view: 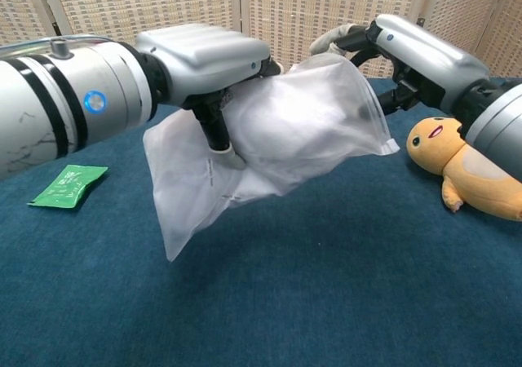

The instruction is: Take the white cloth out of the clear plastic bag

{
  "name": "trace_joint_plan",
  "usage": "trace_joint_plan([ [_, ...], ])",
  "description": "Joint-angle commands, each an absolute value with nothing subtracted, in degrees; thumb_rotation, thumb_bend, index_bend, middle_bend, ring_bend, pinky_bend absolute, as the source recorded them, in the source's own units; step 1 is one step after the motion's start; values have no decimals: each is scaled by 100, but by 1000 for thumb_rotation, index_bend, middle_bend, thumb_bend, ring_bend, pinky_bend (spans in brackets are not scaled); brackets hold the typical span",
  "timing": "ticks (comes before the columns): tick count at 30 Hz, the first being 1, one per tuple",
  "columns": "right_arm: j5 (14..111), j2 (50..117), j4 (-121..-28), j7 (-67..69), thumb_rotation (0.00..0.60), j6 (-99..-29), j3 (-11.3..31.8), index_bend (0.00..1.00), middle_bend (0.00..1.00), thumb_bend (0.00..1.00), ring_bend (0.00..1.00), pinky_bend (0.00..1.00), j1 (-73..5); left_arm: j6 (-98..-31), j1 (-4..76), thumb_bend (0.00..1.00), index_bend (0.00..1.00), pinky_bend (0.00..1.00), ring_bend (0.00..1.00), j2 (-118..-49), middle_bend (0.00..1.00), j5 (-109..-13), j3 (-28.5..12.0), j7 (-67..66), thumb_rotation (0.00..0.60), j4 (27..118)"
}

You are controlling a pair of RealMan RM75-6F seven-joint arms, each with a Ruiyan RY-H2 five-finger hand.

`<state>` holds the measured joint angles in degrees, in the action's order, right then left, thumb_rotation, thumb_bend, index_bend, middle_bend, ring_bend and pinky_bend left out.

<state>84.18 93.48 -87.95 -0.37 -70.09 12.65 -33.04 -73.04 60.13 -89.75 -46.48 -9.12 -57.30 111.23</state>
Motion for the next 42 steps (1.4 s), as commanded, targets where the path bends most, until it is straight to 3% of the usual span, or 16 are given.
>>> trace_joint_plan([
  [1, 8357, 9371, -8783, -92, 600, -6937, 1308, 769, 207, 555, 90, 231, -3368, -7343, 5979, 0, 236, 628, 479, -8952, 550, -4578, -880, -5777, 600, 11133],
  [5, 8261, 9454, -8692, -145, 600, -6796, 1376, 770, 206, 555, 90, 231, -3503, -7409, 5927, 0, 187, 624, 425, -8904, 472, -4409, -826, -5876, 600, 11169],
  [13, 8061, 9630, -8388, -197, 600, -6554, 1501, 769, 207, 555, 90, 231, -3747, -7494, 5765, 0, 4, 556, 274, -8797, 84, -4262, -689, -5852, 600, 11217],
  [17, 7958, 9662, -8283, -217, 600, -6498, 1540, 769, 207, 556, 90, 231, -3804, -7523, 5659, 0, 0, 546, 231, -8743, 3, -4324, -615, -5743, 600, 11232],
  [25, 7744, 9718, -8041, -216, 600, -6393, 1565, 770, 206, 555, 90, 231, -3867, -7604, 5420, 0, 0, 546, 231, -8756, 7, -4865, -296, -5575, 600, 11207],
  [30, 7572, 9716, -7875, -233, 600, -6330, 1575, 769, 207, 555, 90, 230, -3864, -7679, 5224, 0, 3, 565, 271, -8862, 93, -5472, -36, -5430, 600, 11059],
  [42, 7192, 9777, -7386, -141, 600, -6125, 1548, 769, 207, 555, 90, 231, -3819, -7411, 4979, 0, 229, 634, 432, -9061, 323, -6417, 245, -5225, 600, 10639],
])
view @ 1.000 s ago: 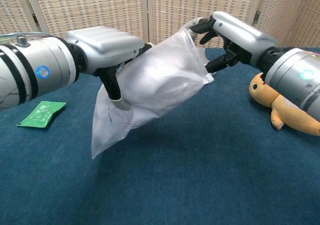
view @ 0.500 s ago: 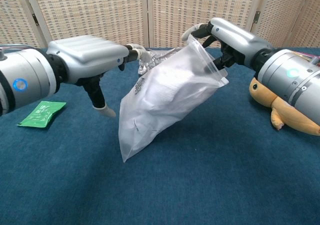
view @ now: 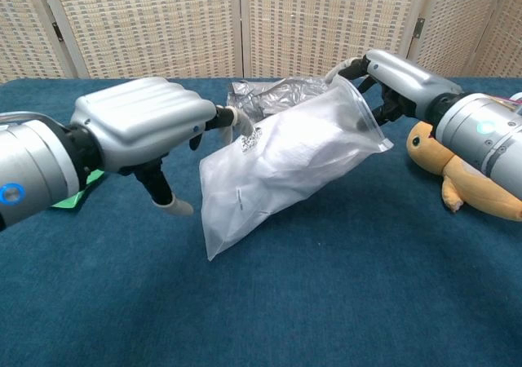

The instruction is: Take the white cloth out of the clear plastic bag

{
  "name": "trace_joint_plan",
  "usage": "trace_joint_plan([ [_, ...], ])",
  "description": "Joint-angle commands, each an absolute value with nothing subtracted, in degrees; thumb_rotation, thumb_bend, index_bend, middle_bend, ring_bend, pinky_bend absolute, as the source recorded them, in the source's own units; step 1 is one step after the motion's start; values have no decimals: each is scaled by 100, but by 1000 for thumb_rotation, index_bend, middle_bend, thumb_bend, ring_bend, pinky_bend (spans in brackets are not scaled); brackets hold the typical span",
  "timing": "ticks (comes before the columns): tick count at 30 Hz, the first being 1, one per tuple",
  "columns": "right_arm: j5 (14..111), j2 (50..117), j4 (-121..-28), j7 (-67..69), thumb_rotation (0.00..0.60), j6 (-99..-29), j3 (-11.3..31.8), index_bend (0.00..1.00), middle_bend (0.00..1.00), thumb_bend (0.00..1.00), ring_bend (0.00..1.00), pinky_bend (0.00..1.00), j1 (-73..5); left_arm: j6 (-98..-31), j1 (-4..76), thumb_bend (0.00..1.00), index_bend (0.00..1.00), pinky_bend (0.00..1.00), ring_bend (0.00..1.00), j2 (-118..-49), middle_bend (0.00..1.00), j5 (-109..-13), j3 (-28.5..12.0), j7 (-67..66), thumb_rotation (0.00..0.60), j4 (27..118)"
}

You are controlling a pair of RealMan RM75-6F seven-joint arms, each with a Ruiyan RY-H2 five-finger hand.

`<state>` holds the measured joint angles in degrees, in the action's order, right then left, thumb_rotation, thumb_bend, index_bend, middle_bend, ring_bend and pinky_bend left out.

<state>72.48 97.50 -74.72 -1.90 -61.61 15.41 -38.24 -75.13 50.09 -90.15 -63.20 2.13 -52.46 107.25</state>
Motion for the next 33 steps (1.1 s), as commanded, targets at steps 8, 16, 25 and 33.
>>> trace_joint_plan([
  [8, 7025, 9831, -7132, -27, 600, -5982, 1635, 769, 207, 555, 90, 231, -3882, -6988, 4999, 0, 297, 681, 510, -9137, 478, -6727, 237, -5153, 600, 10378],
  [16, 6975, 9897, -7020, 46, 600, -5904, 1642, 769, 207, 555, 90, 231, -3929, -6710, 4984, 0, 357, 731, 567, -9344, 580, -6863, 187, -5158, 600, 10111],
  [25, 6958, 9864, -7019, 105, 600, -5906, 1648, 769, 207, 555, 90, 231, -3922, -6552, 4981, 0, 401, 774, 636, -9729, 689, -7188, 93, -5093, 600, 9524],
  [33, 6934, 9843, -7013, 148, 600, -5884, 1641, 769, 206, 555, 90, 231, -3916, -6503, 4932, 0, 427, 930, 843, -9971, 952, -7629, 58, -4839, 600, 9030],
])
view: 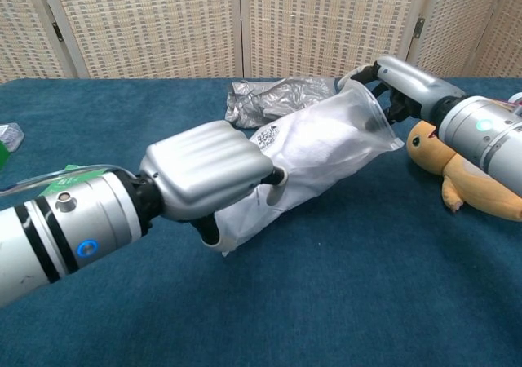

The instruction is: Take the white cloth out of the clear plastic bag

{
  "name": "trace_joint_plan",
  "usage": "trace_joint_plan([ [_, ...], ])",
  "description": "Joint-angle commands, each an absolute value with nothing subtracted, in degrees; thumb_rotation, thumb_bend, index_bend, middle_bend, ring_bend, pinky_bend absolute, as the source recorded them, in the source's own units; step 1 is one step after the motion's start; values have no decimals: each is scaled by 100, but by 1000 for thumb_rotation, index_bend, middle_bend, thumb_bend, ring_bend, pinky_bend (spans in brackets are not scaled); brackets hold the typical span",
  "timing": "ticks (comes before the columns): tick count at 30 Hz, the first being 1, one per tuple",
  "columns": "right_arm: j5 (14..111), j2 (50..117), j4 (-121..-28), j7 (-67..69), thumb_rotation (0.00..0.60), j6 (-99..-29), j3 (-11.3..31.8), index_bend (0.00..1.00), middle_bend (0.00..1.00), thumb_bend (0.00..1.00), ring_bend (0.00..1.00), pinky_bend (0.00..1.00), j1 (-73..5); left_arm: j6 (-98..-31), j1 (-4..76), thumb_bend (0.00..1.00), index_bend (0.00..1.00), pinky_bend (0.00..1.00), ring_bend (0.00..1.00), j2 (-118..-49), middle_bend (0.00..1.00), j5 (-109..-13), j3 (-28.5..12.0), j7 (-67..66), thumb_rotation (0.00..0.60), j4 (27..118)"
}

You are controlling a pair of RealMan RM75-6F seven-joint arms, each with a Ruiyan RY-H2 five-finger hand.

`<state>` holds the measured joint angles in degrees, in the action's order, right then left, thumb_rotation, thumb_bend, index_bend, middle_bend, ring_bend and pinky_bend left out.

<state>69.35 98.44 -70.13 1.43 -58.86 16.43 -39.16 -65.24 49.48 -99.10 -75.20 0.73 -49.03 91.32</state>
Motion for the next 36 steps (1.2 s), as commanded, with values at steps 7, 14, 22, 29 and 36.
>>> trace_joint_plan([
  [7, 6928, 9840, -7015, 163, 600, -5877, 1636, 769, 206, 555, 90, 231, -3920, -6441, 4876, 0, 478, 1000, 1000, -10136, 1000, -7898, 38, -4624, 600, 8686],
  [14, 6901, 9826, -7023, 182, 600, -5861, 1629, 770, 206, 555, 90, 231, -3908, -6325, 4797, 0, 475, 1000, 1000, -10273, 1000, -7892, 4, -4667, 600, 8511],
  [22, 6887, 9811, -7018, 230, 600, -5861, 1633, 770, 207, 555, 90, 231, -3893, -6351, 4653, 0, 463, 1000, 1000, -10541, 1000, -7950, -20, -4684, 600, 8166],
  [29, 6883, 9821, -7009, 242, 600, -5852, 1623, 769, 206, 555, 90, 231, -3892, -6398, 4534, 0, 464, 1000, 1000, -10657, 1000, -7990, -55, -4717, 600, 7862],
  [36, 6881, 9850, -6970, 252, 600, -5829, 1616, 770, 206, 555, 90, 231, -3906, -6448, 4386, 0, 470, 1000, 1000, -10676, 1000, -8059, -30, -4694, 600, 7703],
])
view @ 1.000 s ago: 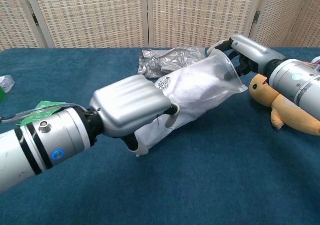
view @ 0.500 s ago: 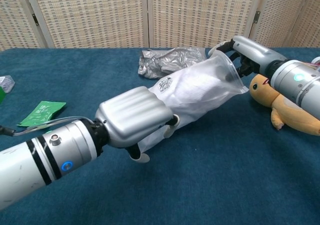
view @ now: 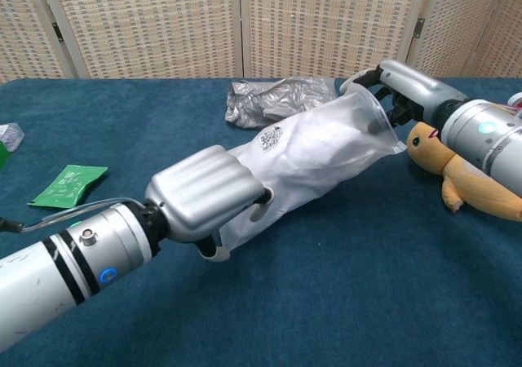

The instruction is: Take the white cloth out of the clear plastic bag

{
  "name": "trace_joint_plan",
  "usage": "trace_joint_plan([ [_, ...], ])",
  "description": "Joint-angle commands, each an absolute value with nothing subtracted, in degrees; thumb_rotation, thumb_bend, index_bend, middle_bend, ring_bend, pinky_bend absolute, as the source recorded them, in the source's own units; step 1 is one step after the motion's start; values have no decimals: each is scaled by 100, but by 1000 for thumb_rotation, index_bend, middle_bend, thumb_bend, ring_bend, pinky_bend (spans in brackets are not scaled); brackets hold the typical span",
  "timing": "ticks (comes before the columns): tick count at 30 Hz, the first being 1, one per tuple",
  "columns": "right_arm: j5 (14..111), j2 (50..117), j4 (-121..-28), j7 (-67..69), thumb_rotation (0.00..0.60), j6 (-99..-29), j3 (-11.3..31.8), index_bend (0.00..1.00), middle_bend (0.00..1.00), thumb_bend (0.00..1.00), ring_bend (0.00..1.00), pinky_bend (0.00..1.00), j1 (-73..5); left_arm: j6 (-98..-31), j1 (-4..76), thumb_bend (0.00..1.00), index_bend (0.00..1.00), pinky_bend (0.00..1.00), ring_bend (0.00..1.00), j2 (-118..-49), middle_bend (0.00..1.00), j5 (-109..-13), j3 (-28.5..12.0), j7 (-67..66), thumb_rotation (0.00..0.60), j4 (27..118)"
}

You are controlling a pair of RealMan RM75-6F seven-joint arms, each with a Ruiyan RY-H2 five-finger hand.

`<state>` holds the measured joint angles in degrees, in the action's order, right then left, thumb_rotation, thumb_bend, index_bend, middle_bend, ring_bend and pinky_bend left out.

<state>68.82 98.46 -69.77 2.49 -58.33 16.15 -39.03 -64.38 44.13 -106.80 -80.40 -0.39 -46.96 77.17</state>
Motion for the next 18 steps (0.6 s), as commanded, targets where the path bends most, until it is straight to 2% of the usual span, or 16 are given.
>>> trace_joint_plan([
  [1, 6878, 9853, -6966, 257, 600, -5827, 1618, 770, 207, 555, 90, 231, -3907, -6450, 4369, 0, 471, 1000, 1000, -10669, 1000, -8065, -26, -4697, 600, 7698],
  [18, 6749, 9878, -6808, 320, 600, -5722, 1659, 769, 207, 555, 90, 231, -3907, -6402, 4167, 0, 475, 1000, 1000, -10567, 1000, -8123, -76, -4707, 600, 7625],
])
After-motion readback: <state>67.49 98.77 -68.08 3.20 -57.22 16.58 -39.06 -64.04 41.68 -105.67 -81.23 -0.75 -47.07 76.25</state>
